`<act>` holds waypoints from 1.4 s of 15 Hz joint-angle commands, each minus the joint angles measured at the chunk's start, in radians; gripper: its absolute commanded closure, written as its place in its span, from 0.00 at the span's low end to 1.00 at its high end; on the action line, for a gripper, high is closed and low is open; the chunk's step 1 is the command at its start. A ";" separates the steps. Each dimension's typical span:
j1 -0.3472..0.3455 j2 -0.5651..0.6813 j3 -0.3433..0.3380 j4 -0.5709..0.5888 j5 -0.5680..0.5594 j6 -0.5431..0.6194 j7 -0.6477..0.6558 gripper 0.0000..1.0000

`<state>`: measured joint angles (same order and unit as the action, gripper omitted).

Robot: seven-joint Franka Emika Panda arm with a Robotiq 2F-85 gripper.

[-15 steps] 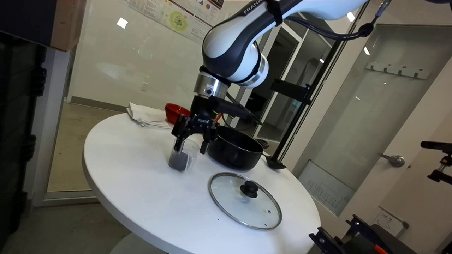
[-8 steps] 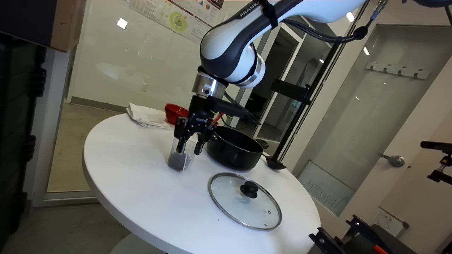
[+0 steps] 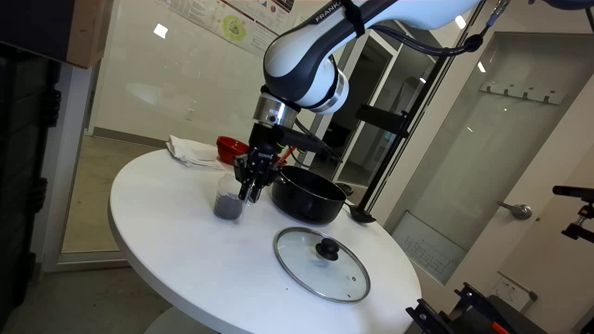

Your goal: Put the lid on the table then pour the contents from the clear jar into the black pot

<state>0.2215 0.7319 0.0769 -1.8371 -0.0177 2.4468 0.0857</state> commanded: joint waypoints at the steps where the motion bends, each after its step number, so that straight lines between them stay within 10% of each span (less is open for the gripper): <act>1: -0.003 -0.010 -0.002 0.014 -0.002 -0.026 0.020 0.94; 12: -0.158 -0.150 0.097 0.071 0.205 -0.151 -0.079 0.94; 21: -0.264 -0.150 -0.008 0.216 0.257 -0.257 -0.023 0.94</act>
<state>-0.0280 0.5649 0.1052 -1.6697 0.2237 2.2308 0.0397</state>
